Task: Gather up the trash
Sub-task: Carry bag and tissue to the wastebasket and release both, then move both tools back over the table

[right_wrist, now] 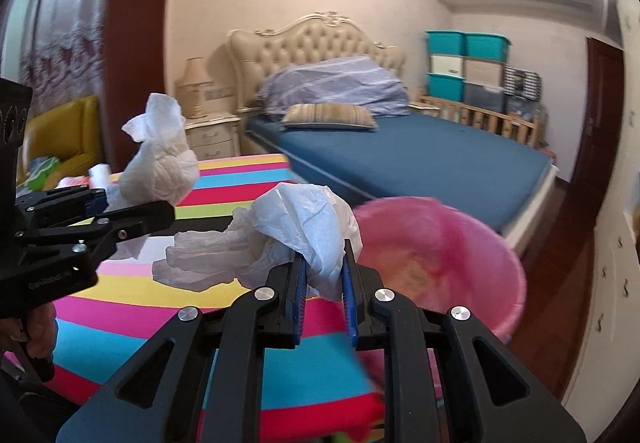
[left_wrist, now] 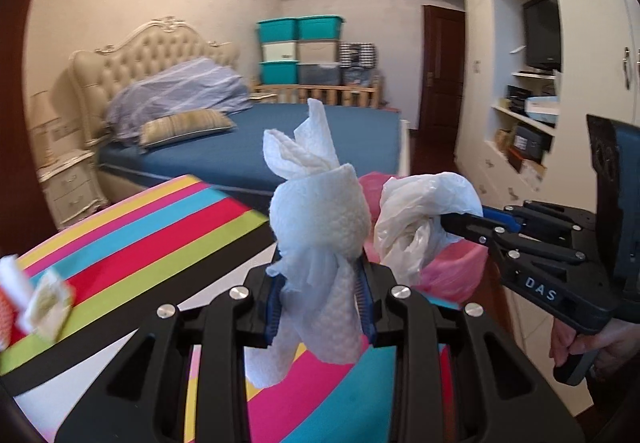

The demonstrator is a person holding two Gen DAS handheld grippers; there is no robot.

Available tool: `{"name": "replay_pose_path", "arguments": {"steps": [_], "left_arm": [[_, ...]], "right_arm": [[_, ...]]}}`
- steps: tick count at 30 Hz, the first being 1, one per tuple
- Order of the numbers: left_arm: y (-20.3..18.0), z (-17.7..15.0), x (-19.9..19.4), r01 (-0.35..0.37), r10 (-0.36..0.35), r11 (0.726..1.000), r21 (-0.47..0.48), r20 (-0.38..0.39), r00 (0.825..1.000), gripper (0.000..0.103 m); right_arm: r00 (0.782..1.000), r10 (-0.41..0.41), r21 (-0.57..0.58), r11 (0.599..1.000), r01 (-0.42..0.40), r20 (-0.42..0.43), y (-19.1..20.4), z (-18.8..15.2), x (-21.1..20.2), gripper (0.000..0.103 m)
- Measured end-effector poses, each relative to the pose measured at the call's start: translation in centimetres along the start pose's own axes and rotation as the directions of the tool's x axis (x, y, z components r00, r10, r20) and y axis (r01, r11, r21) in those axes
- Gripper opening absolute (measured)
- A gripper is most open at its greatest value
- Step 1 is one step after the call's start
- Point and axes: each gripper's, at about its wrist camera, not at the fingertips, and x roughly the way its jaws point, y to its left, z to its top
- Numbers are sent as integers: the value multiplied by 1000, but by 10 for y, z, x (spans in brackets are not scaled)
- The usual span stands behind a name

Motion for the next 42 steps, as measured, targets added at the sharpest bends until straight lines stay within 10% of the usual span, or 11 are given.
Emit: {"name": "replay_pose_path", "arguments": {"steps": [17,20,22,32,42], "left_arm": [[-66,51,157,198,-197,980,-1,-75,977,33],[-68,56,179,212,-212,977,-16,-91,973,55],[-65,61,185,180,-182,983,-29,-81,980,83],[-5,45,111,1,0,998,-66,19,1000,98],[65,-9,23,-186,185,980,-75,-12,983,98]], "right_arm": [[989,-132,71,988,136,-63,-131,-10,41,18],[990,-122,55,991,126,-68,-136,-9,50,21],[991,-111,54,992,115,-77,-136,-11,55,57],[992,-124,128,984,127,-28,-132,-15,28,66],[1000,5,63,998,-4,-21,-55,2,31,72]]}}
